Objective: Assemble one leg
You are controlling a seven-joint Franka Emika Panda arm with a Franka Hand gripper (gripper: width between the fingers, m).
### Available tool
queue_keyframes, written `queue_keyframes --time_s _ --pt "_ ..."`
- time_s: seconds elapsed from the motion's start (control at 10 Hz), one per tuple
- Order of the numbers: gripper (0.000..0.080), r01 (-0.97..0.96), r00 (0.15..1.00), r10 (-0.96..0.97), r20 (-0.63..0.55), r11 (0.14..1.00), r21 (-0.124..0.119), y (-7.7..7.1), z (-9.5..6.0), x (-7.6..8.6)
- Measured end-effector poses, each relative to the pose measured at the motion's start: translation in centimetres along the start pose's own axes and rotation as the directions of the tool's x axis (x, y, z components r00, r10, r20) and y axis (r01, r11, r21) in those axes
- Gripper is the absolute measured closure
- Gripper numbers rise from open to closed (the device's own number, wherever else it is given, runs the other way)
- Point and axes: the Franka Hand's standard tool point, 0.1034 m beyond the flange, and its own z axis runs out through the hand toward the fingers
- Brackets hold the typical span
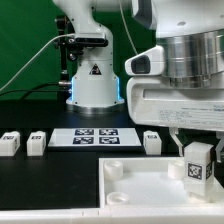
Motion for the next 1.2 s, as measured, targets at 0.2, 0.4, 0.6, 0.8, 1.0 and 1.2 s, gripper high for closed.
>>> queue_keyframes --time_s 0.2,0.4,0.6,0.8,1.0,1.2 --pt "0.0496 -0.284 0.959 0.283 0.018 0.957 0.061 0.0 0.1 -0.5" --pt "0.0498 -0.462 0.887 0.460 0.052 0.885 0.061 -0.2 0.2 -1.1" --pt "0.0503 -0.525 0.850 0.522 0.068 0.849 0.060 -0.4 0.3 -1.3" --pt "0.0446 -0.472 0.881 0.468 0.065 0.879 0.063 -0.4 0.3 -1.3" --pt "0.0184 -0.332 0.943 0.329 0.055 0.941 0.061 -0.3 0.3 -1.4" --pt "0.0157 -0.107 0.993 0.104 0.062 0.993 0.048 -0.1 0.1 -1.2"
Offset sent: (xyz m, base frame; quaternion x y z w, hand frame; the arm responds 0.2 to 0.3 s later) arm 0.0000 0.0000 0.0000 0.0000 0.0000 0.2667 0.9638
